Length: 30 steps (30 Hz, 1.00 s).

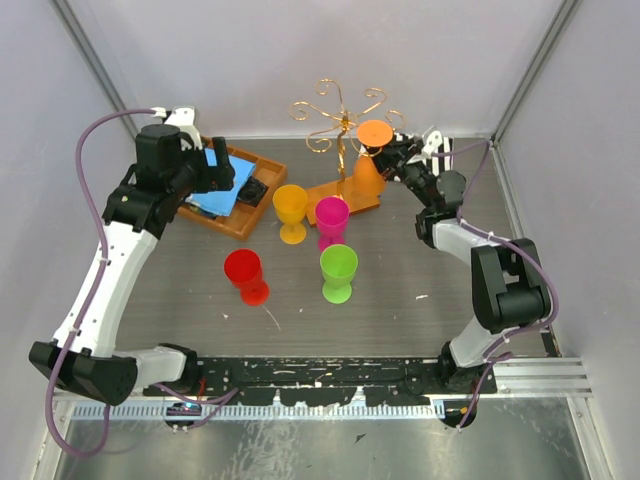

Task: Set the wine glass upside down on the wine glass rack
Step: Turn the wine glass upside down at the wine rack.

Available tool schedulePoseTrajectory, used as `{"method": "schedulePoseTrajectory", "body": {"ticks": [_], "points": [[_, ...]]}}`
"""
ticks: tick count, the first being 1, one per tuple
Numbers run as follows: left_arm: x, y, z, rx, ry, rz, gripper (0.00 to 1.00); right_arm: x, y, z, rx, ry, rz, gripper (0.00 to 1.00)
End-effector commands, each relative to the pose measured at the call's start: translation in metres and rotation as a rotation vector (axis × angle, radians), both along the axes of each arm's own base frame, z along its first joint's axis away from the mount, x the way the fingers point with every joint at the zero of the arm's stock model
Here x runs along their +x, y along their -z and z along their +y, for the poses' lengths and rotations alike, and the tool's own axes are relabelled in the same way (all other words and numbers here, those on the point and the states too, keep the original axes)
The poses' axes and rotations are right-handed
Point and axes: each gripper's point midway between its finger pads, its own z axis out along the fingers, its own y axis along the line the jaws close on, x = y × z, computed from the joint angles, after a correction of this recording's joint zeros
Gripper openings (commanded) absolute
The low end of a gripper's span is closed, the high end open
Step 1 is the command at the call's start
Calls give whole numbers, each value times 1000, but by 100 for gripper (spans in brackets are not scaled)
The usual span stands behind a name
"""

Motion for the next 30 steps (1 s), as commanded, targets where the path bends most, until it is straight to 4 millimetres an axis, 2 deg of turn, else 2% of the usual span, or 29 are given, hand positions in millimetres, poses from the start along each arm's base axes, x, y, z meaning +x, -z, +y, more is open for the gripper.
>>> {"method": "schedulePoseTrajectory", "body": {"ticks": [1,7,13,21,30], "points": [[2,-7,-1,-16,6,-13,98,-9,-36,7,21,-52,-118,2],[2,-5,-2,-14,7,-9,98,-10,-38,15,16,-98,-130,2],[2,-5,-1,-13,7,-8,98,-18,-31,24,6,-177,-133,2],[2,-4,0,-11,5,-5,98,-24,-28,29,22,-228,-138,3],[2,-5,0,-12,4,-6,98,-17,-25,31,43,-234,-52,1]]}}
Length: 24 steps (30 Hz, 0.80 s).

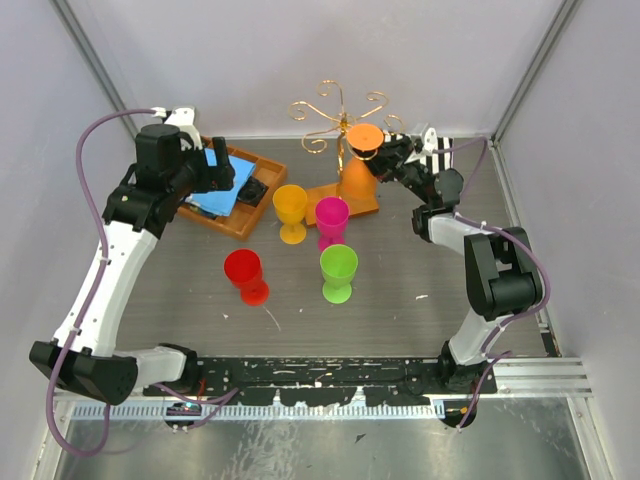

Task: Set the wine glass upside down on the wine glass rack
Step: Turn the wine glass upside down at the wine rack.

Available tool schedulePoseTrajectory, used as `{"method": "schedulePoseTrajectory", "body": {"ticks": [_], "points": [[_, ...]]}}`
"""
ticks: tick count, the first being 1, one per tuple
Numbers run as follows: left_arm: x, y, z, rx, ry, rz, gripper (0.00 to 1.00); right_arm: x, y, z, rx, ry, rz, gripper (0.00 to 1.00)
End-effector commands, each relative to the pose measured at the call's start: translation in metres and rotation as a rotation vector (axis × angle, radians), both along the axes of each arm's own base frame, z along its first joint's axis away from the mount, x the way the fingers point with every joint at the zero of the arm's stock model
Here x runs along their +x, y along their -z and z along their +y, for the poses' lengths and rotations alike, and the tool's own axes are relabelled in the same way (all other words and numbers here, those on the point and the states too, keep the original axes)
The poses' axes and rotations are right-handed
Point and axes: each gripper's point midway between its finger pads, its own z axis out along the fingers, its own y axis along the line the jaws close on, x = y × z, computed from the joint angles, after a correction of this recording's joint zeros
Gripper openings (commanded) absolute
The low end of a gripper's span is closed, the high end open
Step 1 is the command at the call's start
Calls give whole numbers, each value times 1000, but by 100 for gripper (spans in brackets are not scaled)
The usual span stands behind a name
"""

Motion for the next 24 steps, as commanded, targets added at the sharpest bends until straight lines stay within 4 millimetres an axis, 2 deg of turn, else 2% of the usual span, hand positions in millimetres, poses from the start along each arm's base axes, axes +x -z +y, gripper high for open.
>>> {"method": "schedulePoseTrajectory", "body": {"ticks": [1,4,9,16,24], "points": [[2,-5,-1,-10,4,-9,98,-5,-25,6,23,-26,-42,1],[8,6,-4,-8,11,23,98,-7,-24,7,22,-30,-46,1],[10,6,-12,-35,36,28,98,-11,-25,10,17,-57,-57,1],[14,-9,-42,-156,121,7,98,-20,-26,13,38,-108,-63,1],[26,-24,-75,-226,191,-2,98,-6,-18,6,80,25,-16,3]]}}
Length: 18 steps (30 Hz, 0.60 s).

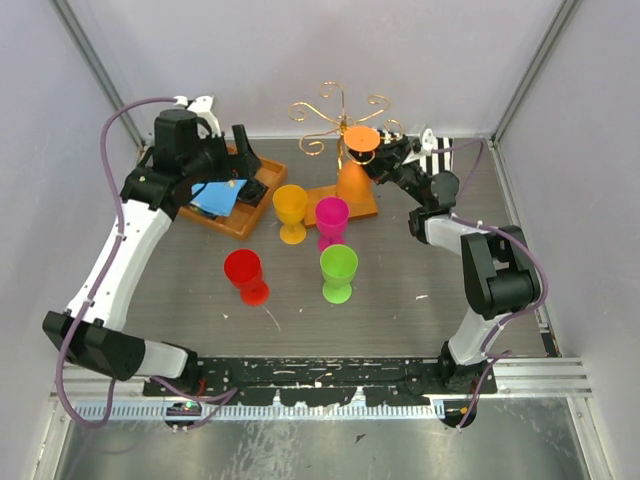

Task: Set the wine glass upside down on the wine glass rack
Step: Turn the wine glass upside down at the wine rack.

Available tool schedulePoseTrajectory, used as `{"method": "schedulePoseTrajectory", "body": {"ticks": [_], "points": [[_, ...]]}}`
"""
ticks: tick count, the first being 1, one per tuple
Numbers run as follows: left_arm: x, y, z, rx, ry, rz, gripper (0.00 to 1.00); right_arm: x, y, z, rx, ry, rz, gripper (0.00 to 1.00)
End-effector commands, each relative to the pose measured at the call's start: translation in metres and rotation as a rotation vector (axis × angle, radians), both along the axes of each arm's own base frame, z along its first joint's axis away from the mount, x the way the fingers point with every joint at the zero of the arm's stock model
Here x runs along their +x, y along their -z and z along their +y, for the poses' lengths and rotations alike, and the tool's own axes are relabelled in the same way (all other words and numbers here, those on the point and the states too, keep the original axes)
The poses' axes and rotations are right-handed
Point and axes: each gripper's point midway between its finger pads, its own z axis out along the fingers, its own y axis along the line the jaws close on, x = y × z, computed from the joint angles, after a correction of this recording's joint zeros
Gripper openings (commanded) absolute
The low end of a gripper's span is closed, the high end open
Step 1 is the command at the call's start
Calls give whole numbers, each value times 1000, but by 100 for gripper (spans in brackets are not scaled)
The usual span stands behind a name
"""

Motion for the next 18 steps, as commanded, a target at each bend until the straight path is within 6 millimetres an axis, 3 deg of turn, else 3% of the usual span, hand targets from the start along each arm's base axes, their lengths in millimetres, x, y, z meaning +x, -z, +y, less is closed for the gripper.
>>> {"method": "schedulePoseTrajectory", "body": {"ticks": [1,8,18], "points": [[12,-31,-26,-78,56,-68,98,1,-17,-1,31,95,-61,4],[21,-27,-40,-70,94,-57,98,-2,-11,6,-13,114,-82,11],[19,-11,-37,-34,100,-33,98,-10,-7,7,2,110,-122,21]]}}
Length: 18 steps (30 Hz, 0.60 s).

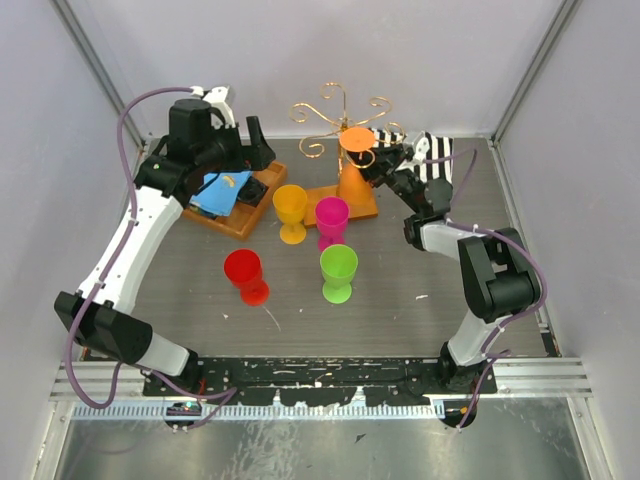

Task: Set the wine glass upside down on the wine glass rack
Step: Turn the wine glass upside down at the wine rack.

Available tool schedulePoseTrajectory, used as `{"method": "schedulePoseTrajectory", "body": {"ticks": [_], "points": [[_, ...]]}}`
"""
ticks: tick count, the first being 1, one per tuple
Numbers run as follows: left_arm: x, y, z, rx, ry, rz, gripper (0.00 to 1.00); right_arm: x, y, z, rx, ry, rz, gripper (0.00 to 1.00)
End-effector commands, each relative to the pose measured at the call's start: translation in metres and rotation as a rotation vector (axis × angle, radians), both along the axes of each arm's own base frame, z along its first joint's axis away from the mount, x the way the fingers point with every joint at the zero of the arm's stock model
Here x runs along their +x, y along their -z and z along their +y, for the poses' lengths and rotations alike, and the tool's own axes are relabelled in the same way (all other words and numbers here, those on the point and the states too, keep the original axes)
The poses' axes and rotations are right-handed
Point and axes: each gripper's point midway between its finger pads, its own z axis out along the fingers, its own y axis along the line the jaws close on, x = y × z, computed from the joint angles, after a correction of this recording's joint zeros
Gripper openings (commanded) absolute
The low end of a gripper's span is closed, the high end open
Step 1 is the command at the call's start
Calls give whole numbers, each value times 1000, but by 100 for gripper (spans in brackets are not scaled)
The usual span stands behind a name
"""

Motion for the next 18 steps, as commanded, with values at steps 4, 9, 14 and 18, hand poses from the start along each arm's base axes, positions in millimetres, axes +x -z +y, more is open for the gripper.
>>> {"method": "schedulePoseTrajectory", "body": {"ticks": [4,9,14,18], "points": [[-2,-1,1,16,15,-21,98,-17,-13,4,-7,-16,-89,23],[-2,2,3,29,9,-15,98,-21,-14,3,-5,-17,-113,16],[-2,4,4,36,5,-9,98,-26,-19,3,11,-27,-138,8],[-1,7,4,39,5,-1,98,-32,-22,2,21,-34,-162,6]]}}
